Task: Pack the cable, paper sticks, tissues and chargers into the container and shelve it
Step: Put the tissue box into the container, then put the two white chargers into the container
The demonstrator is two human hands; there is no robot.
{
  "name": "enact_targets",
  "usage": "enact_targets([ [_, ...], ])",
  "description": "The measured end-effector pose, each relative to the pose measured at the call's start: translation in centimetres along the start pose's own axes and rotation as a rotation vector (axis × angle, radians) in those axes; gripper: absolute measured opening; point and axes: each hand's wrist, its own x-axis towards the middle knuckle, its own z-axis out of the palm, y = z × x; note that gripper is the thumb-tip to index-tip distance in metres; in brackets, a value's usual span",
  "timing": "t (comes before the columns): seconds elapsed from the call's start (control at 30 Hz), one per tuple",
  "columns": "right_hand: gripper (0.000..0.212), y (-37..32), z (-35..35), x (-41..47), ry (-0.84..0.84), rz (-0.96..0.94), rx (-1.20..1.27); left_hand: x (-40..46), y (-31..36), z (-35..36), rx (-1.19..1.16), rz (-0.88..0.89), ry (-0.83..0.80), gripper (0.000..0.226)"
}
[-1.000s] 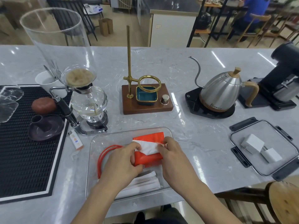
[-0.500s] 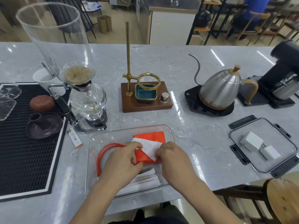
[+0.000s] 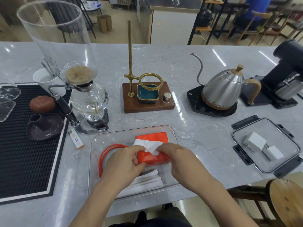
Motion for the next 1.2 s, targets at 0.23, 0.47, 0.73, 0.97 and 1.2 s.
enact_targets([
  [0.23, 0.038, 2.2, -3.0, -2.6, 0.462, 0.107, 0.213, 0.2, 0.3, -0.5, 0.052, 0.056, 0.006, 0.033],
  [0.47, 0.024, 3.3, -2.8, -3.5, 0.560, 0.162, 0.238, 0.2, 1.1, -0.8, 0.006, 0.144, 0.169, 0.023],
  [0.73, 0.022, 3.9, -2.4, -4.0, 0.547, 0.182, 0.242, 0.2, 1.8, -0.8, -0.034, 0.139, 0.259, 0.012],
  [0.97, 0.021, 4.2, -3.0, -4.5, 0.558, 0.178, 0.248, 0.5, 3.4, -1.3, -0.137, 0.150, 0.325, 0.012],
  [1.2, 0.026, 5.6, -4.3, -6.0, 0.580, 0.225, 0.254, 1.5, 6.2, -0.7, -0.141, 0.186, 0.319, 0.025],
])
